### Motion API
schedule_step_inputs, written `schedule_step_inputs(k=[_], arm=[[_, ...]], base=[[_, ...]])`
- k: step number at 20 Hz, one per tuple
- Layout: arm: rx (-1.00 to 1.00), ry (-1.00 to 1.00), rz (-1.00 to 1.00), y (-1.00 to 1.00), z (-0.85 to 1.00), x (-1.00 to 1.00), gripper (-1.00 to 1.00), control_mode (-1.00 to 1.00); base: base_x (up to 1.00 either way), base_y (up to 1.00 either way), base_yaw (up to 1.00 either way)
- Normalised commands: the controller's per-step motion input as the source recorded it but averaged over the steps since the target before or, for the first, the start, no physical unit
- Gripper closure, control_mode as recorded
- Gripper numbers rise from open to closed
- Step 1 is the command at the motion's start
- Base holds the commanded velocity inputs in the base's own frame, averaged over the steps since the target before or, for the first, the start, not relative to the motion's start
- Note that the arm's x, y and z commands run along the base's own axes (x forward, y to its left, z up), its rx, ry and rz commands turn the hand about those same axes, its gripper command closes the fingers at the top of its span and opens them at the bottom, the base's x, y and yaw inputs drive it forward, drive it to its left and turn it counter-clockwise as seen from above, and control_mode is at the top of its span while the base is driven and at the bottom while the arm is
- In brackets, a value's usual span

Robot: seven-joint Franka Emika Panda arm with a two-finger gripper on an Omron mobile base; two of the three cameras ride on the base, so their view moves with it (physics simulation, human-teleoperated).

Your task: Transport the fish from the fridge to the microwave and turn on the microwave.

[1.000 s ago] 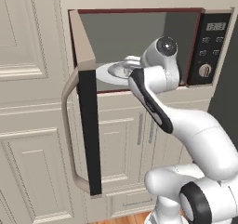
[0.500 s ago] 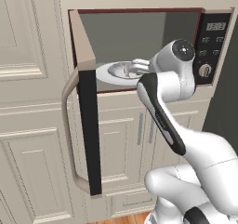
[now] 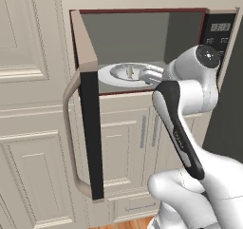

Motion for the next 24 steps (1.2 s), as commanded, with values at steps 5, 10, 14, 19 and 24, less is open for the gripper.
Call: schedule_step_inputs(k=[5,10,14,19,24], arm=[[0.15,0.14,0.0,0.0,0.08,-0.57,-1.0,-1.0],[0.09,0.06,0.0,0.0,0.08,-0.61,-1.0,-1.0],[0.01,-0.01,0.0,0.0,0.05,-0.68,-1.0,-1.0],[0.0,-0.03,0.0,0.0,0.01,-0.68,-1.0,-1.0],[0.03,0.0,0.0,0.0,0.04,-0.6,-1.0,-1.0]], base=[[0.0,0.0,0.0],[0.0,0.0,0.0],[0.0,0.0,0.0],[0.0,0.0,0.0],[0.0,0.0,0.0]])
